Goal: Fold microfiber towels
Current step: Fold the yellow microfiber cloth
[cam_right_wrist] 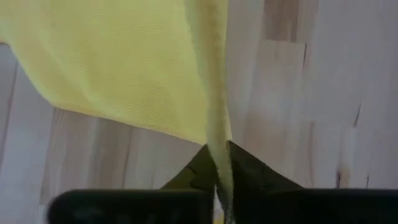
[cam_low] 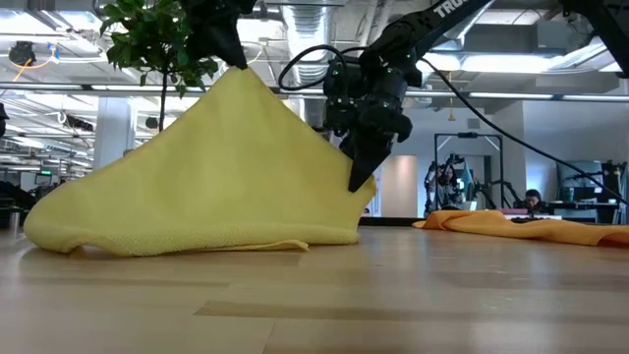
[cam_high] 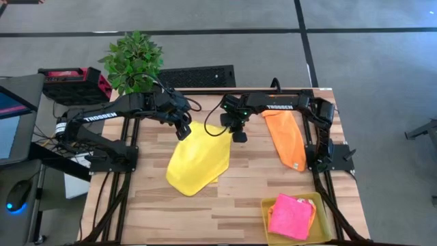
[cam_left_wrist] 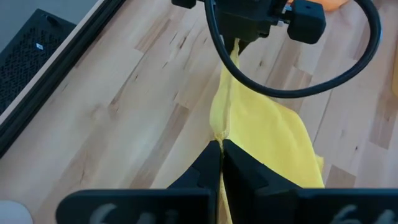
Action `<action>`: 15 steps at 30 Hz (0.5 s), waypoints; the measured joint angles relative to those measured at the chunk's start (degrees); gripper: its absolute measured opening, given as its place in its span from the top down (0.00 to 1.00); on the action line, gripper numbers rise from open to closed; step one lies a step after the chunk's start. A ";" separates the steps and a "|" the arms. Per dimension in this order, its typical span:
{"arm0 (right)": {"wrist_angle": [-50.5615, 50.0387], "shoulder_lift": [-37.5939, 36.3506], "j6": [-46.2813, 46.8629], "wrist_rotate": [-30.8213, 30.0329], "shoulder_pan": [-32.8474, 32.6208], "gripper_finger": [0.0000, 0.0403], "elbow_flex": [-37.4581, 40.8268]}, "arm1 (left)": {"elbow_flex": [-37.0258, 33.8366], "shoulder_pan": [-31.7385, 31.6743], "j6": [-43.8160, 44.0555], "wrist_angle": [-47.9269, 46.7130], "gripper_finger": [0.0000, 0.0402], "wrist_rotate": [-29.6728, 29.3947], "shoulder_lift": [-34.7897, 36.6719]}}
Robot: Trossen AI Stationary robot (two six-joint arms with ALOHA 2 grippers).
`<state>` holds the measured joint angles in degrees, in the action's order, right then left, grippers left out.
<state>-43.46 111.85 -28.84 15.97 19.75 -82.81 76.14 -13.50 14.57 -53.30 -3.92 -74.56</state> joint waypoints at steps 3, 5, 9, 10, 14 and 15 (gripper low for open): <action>-0.02 0.00 -0.10 -0.06 -0.04 0.97 0.00 | 0.00 0.00 0.08 -0.02 1.00 -0.06 0.00; -0.07 -0.08 -0.10 -1.76 -0.33 0.97 0.00 | 0.00 0.02 2.26 -0.20 1.00 -1.12 0.00; -1.82 -2.39 -0.11 -7.20 -0.76 0.99 0.00 | 0.00 -0.40 7.70 -2.83 1.00 -4.45 0.00; -2.76 -3.30 -0.11 -7.68 -0.74 0.99 0.00 | 0.00 -0.57 9.05 -3.56 1.00 -4.96 0.00; -3.80 -7.66 -0.08 -11.01 -0.14 0.99 0.00 | 0.00 -1.09 12.98 -4.35 1.00 -7.81 0.00; -3.90 -9.05 -0.08 -12.05 -0.06 0.99 -0.03 | 0.00 -1.09 13.15 -4.14 1.00 -9.05 0.00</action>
<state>-47.37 102.80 -28.92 3.92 19.69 -82.83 76.14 -14.59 27.72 -57.44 -12.97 -74.56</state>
